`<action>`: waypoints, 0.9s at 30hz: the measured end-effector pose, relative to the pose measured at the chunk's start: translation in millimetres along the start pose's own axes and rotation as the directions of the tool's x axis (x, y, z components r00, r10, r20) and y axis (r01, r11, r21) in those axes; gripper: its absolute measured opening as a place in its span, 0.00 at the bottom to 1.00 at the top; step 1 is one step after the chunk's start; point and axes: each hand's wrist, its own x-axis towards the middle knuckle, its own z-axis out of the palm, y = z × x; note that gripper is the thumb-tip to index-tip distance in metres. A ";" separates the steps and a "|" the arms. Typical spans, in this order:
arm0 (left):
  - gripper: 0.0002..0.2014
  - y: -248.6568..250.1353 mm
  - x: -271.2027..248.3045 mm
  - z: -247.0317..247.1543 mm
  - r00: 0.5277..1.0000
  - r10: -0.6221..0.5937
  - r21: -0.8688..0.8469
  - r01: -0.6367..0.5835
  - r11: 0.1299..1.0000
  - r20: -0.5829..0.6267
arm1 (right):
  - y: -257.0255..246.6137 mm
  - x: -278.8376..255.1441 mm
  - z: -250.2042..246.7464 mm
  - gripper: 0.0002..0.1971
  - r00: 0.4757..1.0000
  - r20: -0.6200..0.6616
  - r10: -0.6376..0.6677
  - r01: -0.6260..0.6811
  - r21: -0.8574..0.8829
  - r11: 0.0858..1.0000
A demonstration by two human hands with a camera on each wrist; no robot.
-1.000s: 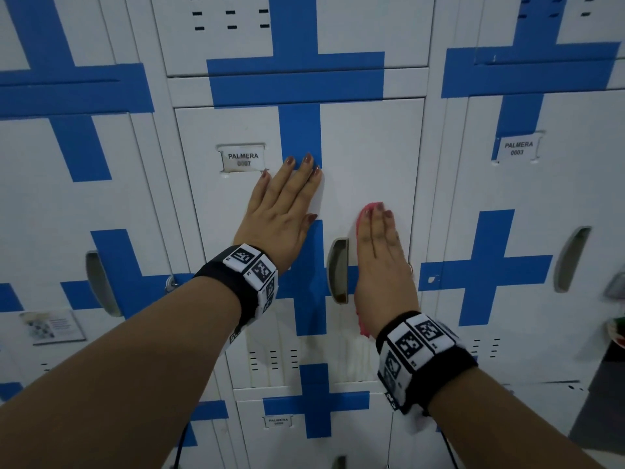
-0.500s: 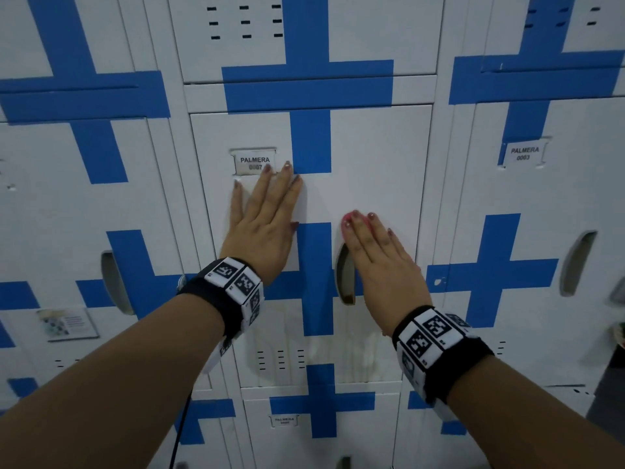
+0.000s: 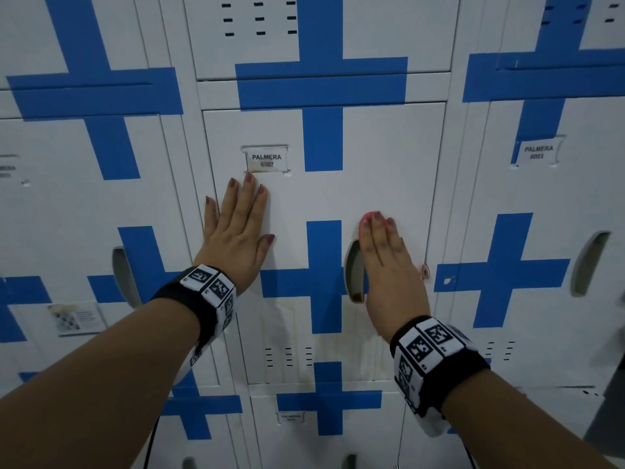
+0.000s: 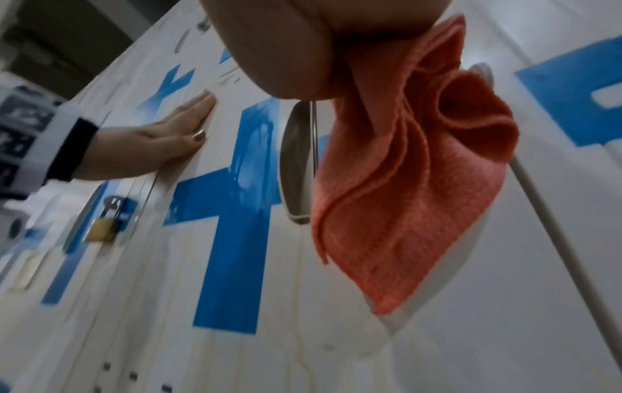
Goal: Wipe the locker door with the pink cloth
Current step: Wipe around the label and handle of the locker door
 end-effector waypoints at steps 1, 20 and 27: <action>0.33 0.0 -0.1 0.2 1.000 0.001 -0.002 -0.001 1.000 -0.003 | 0.6 -1.4 3.9 0.50 1.000 -0.015 -0.022 0.021 -0.015 1.000; 0.33 1.1 -0.4 3.2 1.000 -0.009 0.015 0.009 1.000 -0.013 | 14.3 -22.5 37.7 0.42 0.999 -0.039 0.004 -0.002 0.039 0.999; 0.33 1.6 -0.5 3.4 1.000 -0.005 0.028 0.005 1.000 -0.015 | 18.8 -44.2 58.9 0.41 0.999 -0.052 0.000 0.000 -0.009 1.000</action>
